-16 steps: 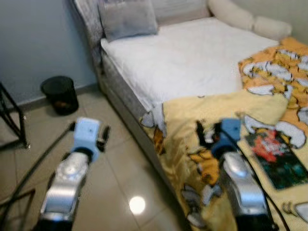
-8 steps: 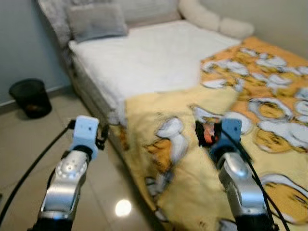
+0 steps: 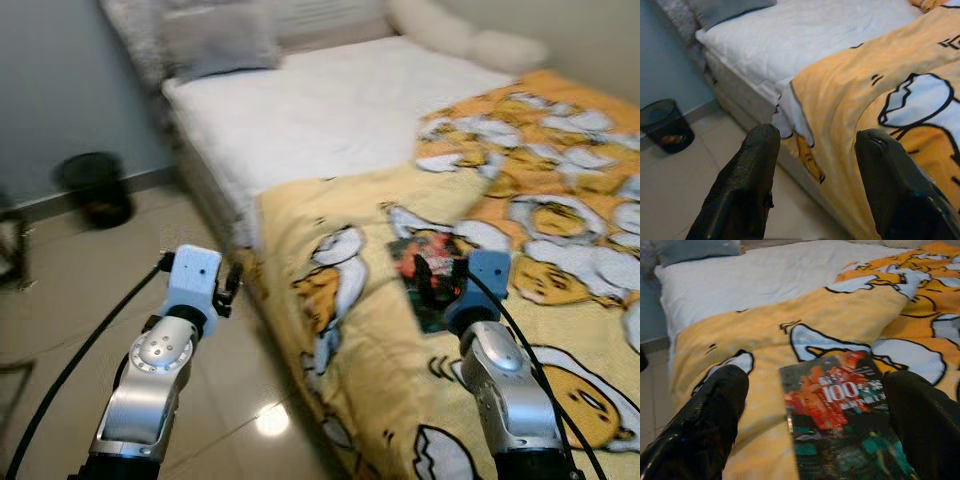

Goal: Clean up the room

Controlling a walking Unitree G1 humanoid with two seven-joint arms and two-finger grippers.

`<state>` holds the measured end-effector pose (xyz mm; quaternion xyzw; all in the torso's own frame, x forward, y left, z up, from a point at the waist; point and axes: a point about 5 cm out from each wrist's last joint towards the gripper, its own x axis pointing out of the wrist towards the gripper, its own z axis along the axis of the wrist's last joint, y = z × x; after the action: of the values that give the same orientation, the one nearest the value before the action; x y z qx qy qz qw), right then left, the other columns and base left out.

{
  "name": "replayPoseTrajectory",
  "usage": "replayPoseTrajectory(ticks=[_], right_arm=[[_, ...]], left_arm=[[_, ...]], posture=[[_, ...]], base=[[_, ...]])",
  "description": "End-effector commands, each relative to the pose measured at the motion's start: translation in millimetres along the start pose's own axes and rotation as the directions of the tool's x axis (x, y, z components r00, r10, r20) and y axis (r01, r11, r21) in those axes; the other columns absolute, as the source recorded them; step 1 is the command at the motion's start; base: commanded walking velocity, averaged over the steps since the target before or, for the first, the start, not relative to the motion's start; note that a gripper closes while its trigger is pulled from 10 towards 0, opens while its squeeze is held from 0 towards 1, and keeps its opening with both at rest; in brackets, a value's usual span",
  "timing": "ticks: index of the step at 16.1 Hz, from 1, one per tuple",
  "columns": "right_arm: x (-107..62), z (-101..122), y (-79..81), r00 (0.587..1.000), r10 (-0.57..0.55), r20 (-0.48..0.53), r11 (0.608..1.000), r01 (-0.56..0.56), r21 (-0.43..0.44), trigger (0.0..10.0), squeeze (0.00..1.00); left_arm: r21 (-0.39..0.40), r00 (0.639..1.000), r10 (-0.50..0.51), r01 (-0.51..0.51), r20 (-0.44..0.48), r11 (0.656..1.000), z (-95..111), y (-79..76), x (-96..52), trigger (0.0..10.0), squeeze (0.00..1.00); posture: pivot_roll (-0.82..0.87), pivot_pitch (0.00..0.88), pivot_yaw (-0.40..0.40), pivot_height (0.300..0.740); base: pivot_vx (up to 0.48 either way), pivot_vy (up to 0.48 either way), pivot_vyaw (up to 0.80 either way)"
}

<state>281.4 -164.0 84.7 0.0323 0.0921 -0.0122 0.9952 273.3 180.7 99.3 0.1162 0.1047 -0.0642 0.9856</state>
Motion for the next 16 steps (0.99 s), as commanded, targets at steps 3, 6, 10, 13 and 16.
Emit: replayPoseTrajectory(ticks=[3,6,10,13,16], right_arm=[[-2.3,7,0.7,1.000,0.005,0.021,0.999,-0.006,0.040,10.0,0.00],[-7.1,0,-2.2,0.999,-0.015,-0.032,0.998,0.016,0.054,10.0,0.00],[-8.5,-29,-25.5,0.965,-0.143,-0.218,0.976,0.174,0.132,10.0,0.00],[1.2,-51,-46.4,0.912,-0.179,-0.368,0.887,0.312,0.341,10.0,0.00],[5.7,-56,-54.6,0.906,-0.145,-0.397,0.819,0.335,0.466,10.0,0.00]], left_arm=[[0.054,0.999,-0.049,0.048,0.017,0.997,6,1.0,-4.3,10.0,0.00],[0.106,0.990,-0.137,0.135,0.012,0.985,3,-4.1,-13.1,10.0,0.00],[0.113,0.975,-0.224,0.222,0.000,0.968,-2,-3.0,-14.8,10.0,0.00],[0.180,0.904,-0.426,0.424,-0.031,0.888,3,-16.0,-4.8,10.0,0.00],[0.225,0.867,-0.495,0.494,-0.058,0.840,6,-18.6,0.4,10.0,0.00]], posture=[[-0.02,0.000,-0.013,0.740],[-0.02,0.000,-0.024,0.740],[-0.04,0.000,0.002,0.740],[-0.07,0.000,0.029,0.740],[-0.08,0.000,0.039,0.740]], base=[[0.000,0.000,0.00],[0.000,0.000,0.00],[0.000,0.000,0.00],[0.000,0.000,0.00],[0.000,0.000,0.00]])
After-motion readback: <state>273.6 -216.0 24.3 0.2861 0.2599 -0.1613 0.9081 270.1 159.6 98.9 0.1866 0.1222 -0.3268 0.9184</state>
